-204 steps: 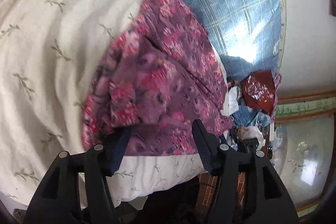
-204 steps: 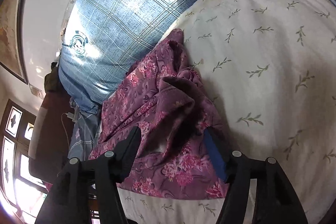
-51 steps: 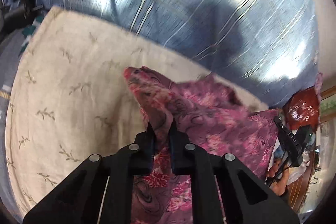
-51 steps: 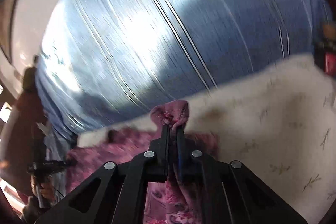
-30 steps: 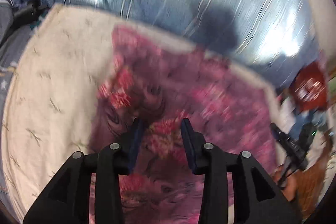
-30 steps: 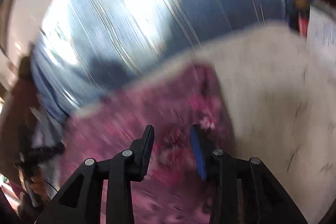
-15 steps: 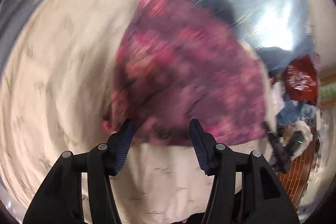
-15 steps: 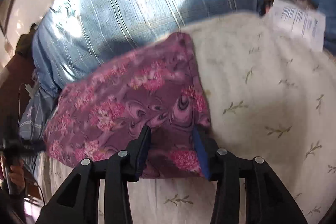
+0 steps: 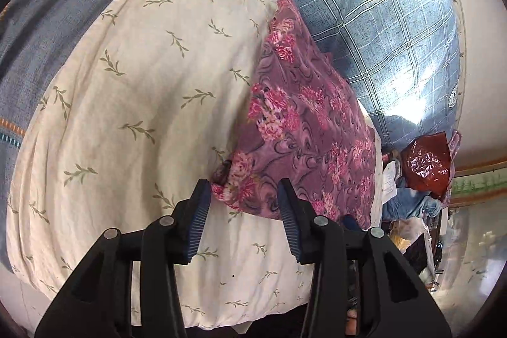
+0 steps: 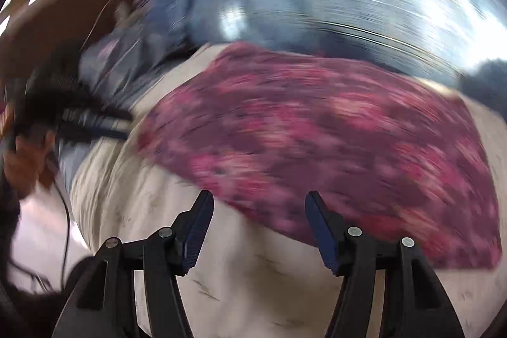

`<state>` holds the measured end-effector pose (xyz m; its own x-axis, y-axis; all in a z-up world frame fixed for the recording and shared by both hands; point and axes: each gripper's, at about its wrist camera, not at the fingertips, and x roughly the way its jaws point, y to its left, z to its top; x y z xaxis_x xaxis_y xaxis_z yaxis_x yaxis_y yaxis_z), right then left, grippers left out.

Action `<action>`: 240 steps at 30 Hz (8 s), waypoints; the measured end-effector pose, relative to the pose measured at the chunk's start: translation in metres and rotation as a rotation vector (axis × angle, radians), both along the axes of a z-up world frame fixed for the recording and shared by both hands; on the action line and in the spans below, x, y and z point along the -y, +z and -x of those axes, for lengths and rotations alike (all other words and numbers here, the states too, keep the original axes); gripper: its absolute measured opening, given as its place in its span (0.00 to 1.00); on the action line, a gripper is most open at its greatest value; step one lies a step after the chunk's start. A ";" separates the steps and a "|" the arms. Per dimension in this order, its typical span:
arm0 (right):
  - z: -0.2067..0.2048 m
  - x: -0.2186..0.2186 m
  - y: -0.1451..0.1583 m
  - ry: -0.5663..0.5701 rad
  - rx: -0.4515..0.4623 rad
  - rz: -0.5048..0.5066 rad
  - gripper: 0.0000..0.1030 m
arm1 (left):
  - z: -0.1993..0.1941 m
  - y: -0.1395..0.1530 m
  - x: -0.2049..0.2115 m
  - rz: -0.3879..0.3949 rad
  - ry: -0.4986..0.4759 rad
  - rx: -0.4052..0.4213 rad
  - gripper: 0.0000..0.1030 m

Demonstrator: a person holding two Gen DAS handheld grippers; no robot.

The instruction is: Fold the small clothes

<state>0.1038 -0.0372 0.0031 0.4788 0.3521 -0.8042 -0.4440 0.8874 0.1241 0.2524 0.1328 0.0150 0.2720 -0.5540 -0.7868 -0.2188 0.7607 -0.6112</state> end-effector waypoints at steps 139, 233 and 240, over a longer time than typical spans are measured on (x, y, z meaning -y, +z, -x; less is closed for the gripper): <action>-0.067 0.303 0.030 -0.505 -0.090 -0.442 0.58 | -0.022 0.051 0.263 -0.283 -0.364 0.312 0.65; -0.116 0.281 -0.004 -0.379 -0.181 -0.445 0.27 | -0.053 0.042 0.264 -0.153 -0.330 0.181 0.28; -0.066 0.250 0.026 -0.335 -0.178 -0.497 0.27 | -0.003 0.076 0.221 -0.124 -0.322 0.206 0.28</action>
